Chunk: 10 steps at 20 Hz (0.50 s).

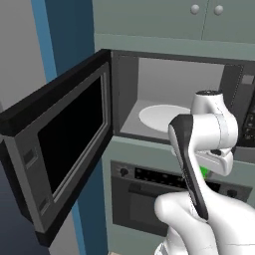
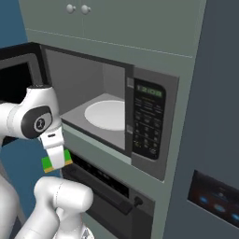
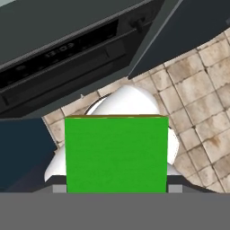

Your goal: Place the sponge inside the microwave to prepare for sanitizing.

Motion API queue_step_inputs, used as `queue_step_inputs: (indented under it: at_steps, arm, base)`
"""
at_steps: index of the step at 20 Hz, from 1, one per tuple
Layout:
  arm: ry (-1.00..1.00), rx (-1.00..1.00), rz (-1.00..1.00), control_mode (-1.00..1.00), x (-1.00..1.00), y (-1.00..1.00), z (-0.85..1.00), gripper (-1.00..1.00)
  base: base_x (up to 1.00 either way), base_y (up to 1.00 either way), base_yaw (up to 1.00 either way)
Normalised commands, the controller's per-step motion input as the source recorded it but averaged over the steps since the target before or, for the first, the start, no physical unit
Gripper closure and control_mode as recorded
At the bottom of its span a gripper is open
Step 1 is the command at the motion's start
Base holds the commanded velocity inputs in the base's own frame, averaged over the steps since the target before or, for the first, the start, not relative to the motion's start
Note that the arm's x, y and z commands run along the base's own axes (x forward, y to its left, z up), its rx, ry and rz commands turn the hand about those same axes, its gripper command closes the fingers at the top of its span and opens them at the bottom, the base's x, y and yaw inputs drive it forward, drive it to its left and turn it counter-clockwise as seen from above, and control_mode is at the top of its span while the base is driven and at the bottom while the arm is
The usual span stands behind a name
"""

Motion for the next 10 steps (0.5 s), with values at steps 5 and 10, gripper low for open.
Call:
queue_step_inputs:
  at_steps: [5, 10]
  arm:
    - [0.0, 0.0, 0.0, 1.0, 0.0, 0.0, 0.0, 1.0]
    - [0.0, 0.0, 0.0, 1.0, 0.0, 0.0, 0.0, 1.0]
  base:
    - [0.18, 0.2, 0.04]
    - [0.0, 0.0, 0.0]
